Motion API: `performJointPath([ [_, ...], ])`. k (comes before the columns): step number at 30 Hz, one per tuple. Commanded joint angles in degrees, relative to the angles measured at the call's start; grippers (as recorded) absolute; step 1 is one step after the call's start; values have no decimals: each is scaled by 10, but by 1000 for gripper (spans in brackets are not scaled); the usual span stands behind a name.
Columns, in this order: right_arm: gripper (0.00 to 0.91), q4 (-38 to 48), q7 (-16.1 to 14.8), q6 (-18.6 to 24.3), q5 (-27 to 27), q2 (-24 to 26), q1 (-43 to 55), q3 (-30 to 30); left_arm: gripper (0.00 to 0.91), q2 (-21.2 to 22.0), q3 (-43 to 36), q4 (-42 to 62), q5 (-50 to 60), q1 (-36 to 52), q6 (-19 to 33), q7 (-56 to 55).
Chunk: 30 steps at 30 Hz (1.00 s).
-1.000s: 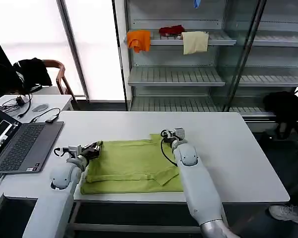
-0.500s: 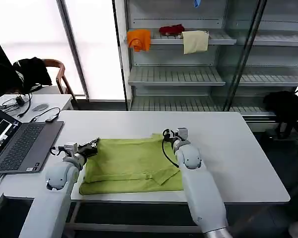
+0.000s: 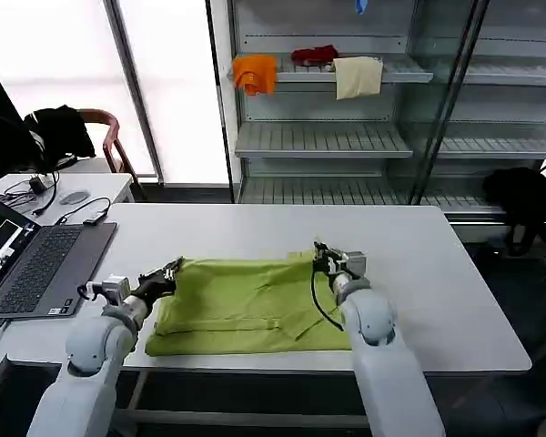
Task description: Fold and organize the clothes.
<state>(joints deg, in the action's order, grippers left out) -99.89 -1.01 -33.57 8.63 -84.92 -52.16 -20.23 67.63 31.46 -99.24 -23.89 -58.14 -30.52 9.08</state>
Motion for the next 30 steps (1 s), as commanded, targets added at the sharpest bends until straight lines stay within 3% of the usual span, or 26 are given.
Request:
performJointPath([
  [1, 0, -104, -4, 1, 2, 17, -122, -8, 0, -12, 44, -60, -9, -112, 26, 45],
  [17, 0, -143, -8, 3, -31, 16, -167, -11, 0, -13, 45, -83, 36, -162, 50, 64],
  [18, 665, -139, -7, 3, -49, 16, -168, -12, 0, -12, 44, -83, 41, -161, 50, 64],
  [19, 907, -134, -4, 3, -75, 14, -170, -11, 605, -10, 43, -82, 43, -162, 50, 61],
  [20, 907, -132, -4, 4, -95, 14, -171, -11, 907, -8, 42, -83, 44, -163, 51, 57],
  [24, 907, -127, 5, 7, -138, 10, -173, -14, 907, 1, 39, -83, 48, -163, 55, 48],
  [30, 907, -110, 4, 45, -206, 15, -173, -27, 907, 5, 39, -81, 49, -159, 57, 37],
])
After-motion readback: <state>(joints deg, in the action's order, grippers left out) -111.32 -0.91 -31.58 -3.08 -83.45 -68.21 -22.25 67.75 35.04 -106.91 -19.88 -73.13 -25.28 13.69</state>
